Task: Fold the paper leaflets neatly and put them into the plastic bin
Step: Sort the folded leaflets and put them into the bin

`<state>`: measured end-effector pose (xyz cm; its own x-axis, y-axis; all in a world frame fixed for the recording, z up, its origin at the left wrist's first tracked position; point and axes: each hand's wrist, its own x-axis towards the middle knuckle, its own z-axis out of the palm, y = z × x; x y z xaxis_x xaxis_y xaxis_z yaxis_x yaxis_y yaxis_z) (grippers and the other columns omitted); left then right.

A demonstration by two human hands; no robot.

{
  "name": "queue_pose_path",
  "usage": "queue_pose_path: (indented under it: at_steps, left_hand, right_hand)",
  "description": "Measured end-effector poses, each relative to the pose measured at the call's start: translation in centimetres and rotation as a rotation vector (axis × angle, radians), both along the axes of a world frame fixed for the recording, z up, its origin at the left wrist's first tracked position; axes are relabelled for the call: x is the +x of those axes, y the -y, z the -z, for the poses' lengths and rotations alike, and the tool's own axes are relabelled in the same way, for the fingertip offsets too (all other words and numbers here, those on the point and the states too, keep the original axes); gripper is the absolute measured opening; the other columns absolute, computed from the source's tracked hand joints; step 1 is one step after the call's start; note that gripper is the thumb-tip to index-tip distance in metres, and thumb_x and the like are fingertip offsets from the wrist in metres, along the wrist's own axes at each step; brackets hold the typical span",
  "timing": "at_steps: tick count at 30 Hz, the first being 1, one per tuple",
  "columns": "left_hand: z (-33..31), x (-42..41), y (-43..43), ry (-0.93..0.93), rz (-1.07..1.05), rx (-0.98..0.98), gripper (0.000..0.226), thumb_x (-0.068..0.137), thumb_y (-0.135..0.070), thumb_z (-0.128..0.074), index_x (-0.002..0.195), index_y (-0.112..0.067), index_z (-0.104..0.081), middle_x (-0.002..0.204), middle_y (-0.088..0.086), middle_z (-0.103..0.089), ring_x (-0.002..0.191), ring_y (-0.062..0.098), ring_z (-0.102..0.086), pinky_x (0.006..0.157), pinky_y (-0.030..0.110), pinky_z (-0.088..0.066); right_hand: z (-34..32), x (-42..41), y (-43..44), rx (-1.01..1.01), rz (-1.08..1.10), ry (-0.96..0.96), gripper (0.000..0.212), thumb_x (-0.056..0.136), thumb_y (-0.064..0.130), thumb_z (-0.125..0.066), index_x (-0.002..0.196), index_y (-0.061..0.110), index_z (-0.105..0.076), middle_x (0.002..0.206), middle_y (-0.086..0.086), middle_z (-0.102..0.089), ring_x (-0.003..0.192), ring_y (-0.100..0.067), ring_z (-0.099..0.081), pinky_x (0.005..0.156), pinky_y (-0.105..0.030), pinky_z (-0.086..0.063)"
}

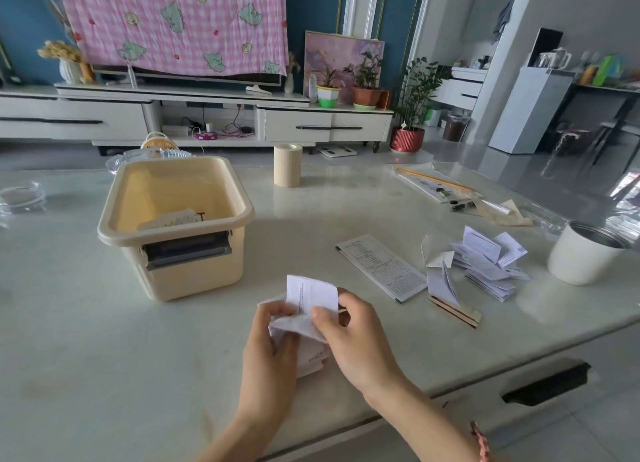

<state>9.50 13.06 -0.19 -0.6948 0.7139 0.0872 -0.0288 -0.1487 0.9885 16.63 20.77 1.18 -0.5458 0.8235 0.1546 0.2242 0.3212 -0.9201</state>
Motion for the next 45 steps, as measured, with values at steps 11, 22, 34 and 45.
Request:
queue_pose_path:
  at_steps: [11, 22, 34, 45]
  left_hand:
    - [0.9, -0.5, -0.4, 0.051, -0.075, -0.03, 0.008, 0.089, -0.009, -0.058, 0.093, -0.016, -0.061, 0.086, 0.015, -0.063, 0.065, 0.025, -0.064, 0.046, 0.033, -0.054]
    - [0.2, 0.0, 0.0, 0.084, -0.058, -0.04, 0.01, 0.091, -0.009, -0.054, 0.084, -0.009, -0.061, 0.067, 0.011, -0.061, 0.046, 0.012, -0.061, 0.039, 0.027, -0.05]
    - [0.2, -0.3, 0.2, 0.115, 0.055, -0.001, 0.015, 0.095, -0.011, -0.046, 0.084, -0.003, -0.05, 0.071, 0.018, -0.065, 0.055, 0.027, -0.065, 0.044, 0.029, -0.051]
    - [0.0, -0.2, 0.3, 0.101, 0.013, 0.058, 0.009, 0.096, -0.011, -0.045, 0.089, -0.006, -0.048, 0.061, 0.005, -0.062, 0.049, 0.019, -0.064, 0.042, 0.027, -0.051]
  right_hand:
    - [-2.4, 0.7, -1.4, -0.159, 0.052, -0.063, 0.04, 0.077, -0.015, -0.035, 0.072, 0.015, -0.062, 0.071, 0.007, -0.061, 0.047, -0.001, -0.049, 0.049, -0.014, -0.04]
    - [-3.5, 1.9, -2.7, -0.278, 0.036, -0.092, 0.019, 0.084, 0.008, -0.059, 0.087, 0.017, -0.075, 0.072, 0.002, -0.062, 0.057, -0.005, -0.049, 0.067, -0.017, -0.043]
    - [-0.4, 0.2, -1.2, 0.023, 0.066, -0.068, 0.026, 0.087, -0.002, -0.055, 0.099, 0.014, -0.072, 0.105, 0.005, -0.064, 0.091, 0.002, -0.062, 0.077, -0.006, -0.044]
    - [-1.8, 0.9, -0.9, -0.116, -0.065, 0.059, 0.027, 0.077, -0.005, -0.061, 0.068, 0.019, -0.067, 0.071, 0.008, -0.057, 0.067, -0.001, -0.053, 0.068, -0.013, -0.042]
